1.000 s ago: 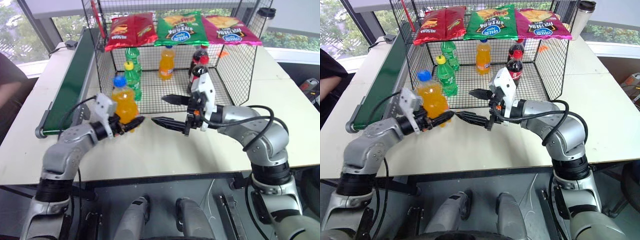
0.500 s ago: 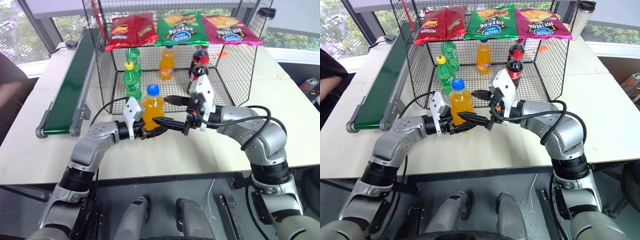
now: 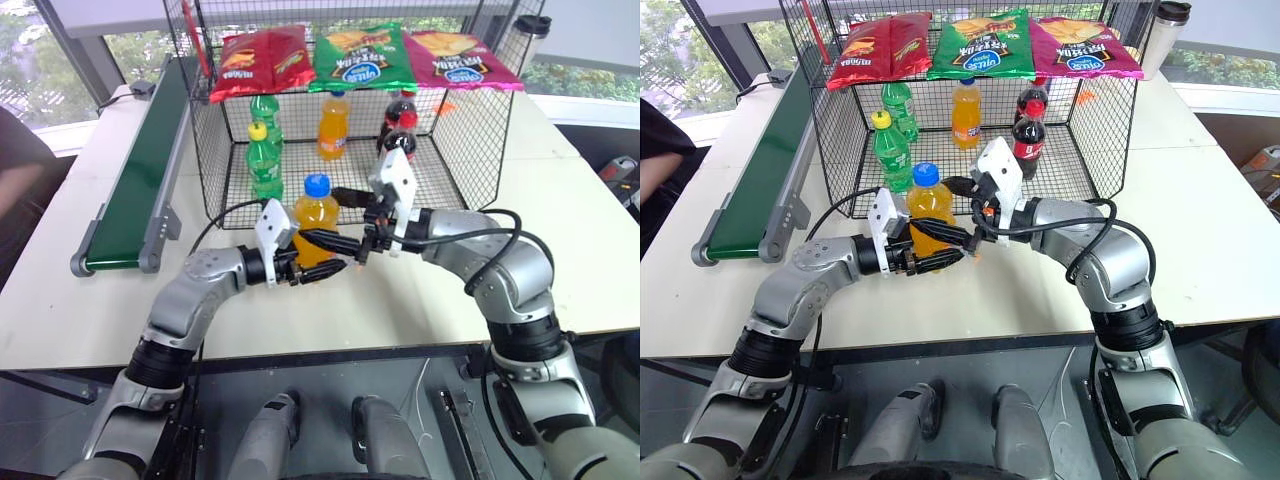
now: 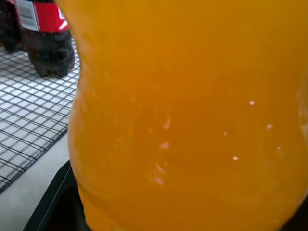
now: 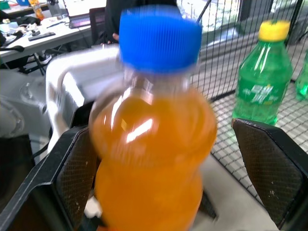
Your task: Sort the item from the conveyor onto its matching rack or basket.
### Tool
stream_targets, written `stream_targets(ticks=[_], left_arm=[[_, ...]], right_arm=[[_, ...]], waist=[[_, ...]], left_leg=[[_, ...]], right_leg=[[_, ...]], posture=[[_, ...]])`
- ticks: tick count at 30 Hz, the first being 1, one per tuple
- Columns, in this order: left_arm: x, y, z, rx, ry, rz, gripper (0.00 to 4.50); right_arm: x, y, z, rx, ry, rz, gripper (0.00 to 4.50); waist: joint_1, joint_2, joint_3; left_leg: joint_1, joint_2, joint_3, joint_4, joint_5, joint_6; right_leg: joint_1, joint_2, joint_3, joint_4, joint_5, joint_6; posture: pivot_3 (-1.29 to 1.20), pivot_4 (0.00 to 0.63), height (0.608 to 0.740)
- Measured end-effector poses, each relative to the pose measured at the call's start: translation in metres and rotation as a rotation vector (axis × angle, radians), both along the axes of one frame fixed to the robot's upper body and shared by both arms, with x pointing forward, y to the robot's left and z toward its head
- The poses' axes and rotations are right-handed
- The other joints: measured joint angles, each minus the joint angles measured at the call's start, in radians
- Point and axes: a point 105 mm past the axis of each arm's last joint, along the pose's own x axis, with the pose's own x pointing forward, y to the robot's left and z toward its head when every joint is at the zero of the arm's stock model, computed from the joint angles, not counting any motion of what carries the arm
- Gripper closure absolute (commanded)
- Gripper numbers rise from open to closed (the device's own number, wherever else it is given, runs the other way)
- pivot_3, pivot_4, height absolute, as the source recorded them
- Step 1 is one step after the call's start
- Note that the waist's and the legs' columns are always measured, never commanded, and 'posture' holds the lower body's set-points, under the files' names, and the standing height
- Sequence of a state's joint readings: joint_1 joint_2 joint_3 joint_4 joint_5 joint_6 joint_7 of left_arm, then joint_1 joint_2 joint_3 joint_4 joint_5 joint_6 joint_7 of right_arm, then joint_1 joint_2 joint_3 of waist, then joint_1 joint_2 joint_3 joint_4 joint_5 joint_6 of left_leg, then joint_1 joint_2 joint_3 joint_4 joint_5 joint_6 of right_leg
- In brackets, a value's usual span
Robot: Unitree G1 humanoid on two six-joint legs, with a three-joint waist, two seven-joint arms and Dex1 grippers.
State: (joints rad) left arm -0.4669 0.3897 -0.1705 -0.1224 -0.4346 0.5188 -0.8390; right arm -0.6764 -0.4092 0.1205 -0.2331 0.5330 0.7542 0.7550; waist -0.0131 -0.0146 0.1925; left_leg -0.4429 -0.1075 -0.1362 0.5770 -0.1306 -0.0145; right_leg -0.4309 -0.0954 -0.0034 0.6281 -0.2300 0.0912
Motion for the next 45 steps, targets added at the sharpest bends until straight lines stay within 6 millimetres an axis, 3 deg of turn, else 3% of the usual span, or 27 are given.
stream_targets(ticks=[2, 3, 6, 7, 16, 17, 18, 27, 34, 40, 45], left_arm=[[0.000, 0.000, 0.000, 0.002, 0.000, 0.001, 1.52], [0.000, 0.000, 0.000, 0.002, 0.000, 0.003, 1.52], [0.002, 0.002, 0.000, 0.003, -0.002, 0.017, 1.52], [0.002, 0.002, 0.000, 0.003, -0.002, 0.018, 1.52], [0.003, 0.002, 0.000, 0.005, -0.005, 0.028, 1.52], [0.003, 0.002, 0.000, 0.005, -0.005, 0.031, 0.50], [0.003, 0.001, 0.000, 0.002, -0.007, 0.032, 0.11], [0.007, 0.004, 0.004, 0.017, -0.039, 0.063, 0.05], [0.006, 0.039, -0.004, 0.066, -0.033, 0.186, 0.05], [-0.011, 0.082, -0.018, 0.139, 0.036, 0.262, 0.05], [-0.002, 0.096, -0.008, 0.099, 0.000, 0.391, 0.05]], right_arm=[[0.001, 0.001, 0.000, 0.004, 0.002, 0.001, 0.00], [0.001, 0.001, -0.001, 0.007, 0.004, 0.003, 0.57], [-0.001, 0.006, -0.001, 0.017, 0.008, 0.022, 1.72], [-0.001, 0.006, -0.001, 0.018, 0.007, 0.022, 1.87], [0.000, 0.005, -0.001, 0.017, 0.006, 0.021, 1.87], [0.000, 0.005, -0.001, 0.016, 0.005, 0.021, 1.87], [0.000, 0.005, -0.002, 0.013, 0.004, 0.016, 1.87], [0.007, 0.001, -0.005, -0.011, 0.000, -0.037, 1.87], [0.024, -0.005, -0.008, 0.005, 0.008, -0.135, 1.87], [0.057, -0.018, 0.006, 0.046, -0.045, -0.322, 1.87], [0.080, -0.020, 0.011, 0.074, -0.093, -0.442, 1.87]], waist=[[0.000, 0.000, 0.000], [0.000, 0.000, 0.000], [0.000, 0.000, 0.000], [0.000, 0.000, 0.000], [0.000, 0.000, 0.000], [0.000, 0.000, 0.000], [0.000, 0.000, 0.000], [0.000, 0.000, 0.000], [-0.003, 0.000, 0.000], [0.000, 0.001, 0.000], [0.000, 0.001, 0.000]], left_leg=[[0.000, 0.000, 0.000, 0.000, 0.000, 0.000], [0.000, 0.000, 0.000, 0.000, 0.000, 0.000], [0.000, 0.000, 0.000, 0.000, 0.000, 0.000], [0.000, 0.000, 0.000, 0.000, 0.000, 0.000], [0.000, 0.000, 0.000, 0.000, 0.000, 0.000], [0.000, 0.000, 0.000, 0.000, 0.000, 0.000], [0.000, 0.000, 0.000, 0.000, 0.000, 0.000], [0.000, 0.000, 0.000, 0.001, 0.000, 0.000], [0.000, 0.000, 0.000, 0.000, 0.000, 0.000], [0.000, 0.000, 0.000, 0.000, -0.001, -0.001], [0.001, 0.000, 0.000, 0.000, -0.001, -0.002]], right_leg=[[0.000, 0.000, 0.000, 0.000, 0.000, 0.000], [0.000, 0.000, 0.000, 0.000, 0.000, 0.000], [0.000, 0.000, 0.000, 0.000, 0.000, 0.000], [0.000, 0.000, 0.000, 0.000, 0.000, 0.000], [0.000, 0.000, 0.000, 0.000, 0.000, 0.000], [0.000, 0.000, 0.000, 0.000, 0.000, 0.000], [0.000, 0.000, 0.000, 0.000, 0.000, 0.000], [0.000, 0.000, 0.000, 0.001, 0.001, 0.002], [0.000, 0.001, 0.000, 0.001, 0.000, 0.000], [-0.001, 0.002, 0.001, 0.002, 0.000, 0.000], [-0.001, 0.002, 0.001, 0.002, 0.000, 0.000]], posture=[[0.00, 0.150, 0.739], [0.00, 0.150, 0.739], [0.00, 0.150, 0.739], [0.00, 0.150, 0.739], [0.00, 0.150, 0.739], [0.00, 0.150, 0.739], [0.00, 0.150, 0.739], [0.00, 0.150, 0.739], [0.00, 0.150, 0.739], [0.00, 0.150, 0.739], [0.00, 0.150, 0.739]])
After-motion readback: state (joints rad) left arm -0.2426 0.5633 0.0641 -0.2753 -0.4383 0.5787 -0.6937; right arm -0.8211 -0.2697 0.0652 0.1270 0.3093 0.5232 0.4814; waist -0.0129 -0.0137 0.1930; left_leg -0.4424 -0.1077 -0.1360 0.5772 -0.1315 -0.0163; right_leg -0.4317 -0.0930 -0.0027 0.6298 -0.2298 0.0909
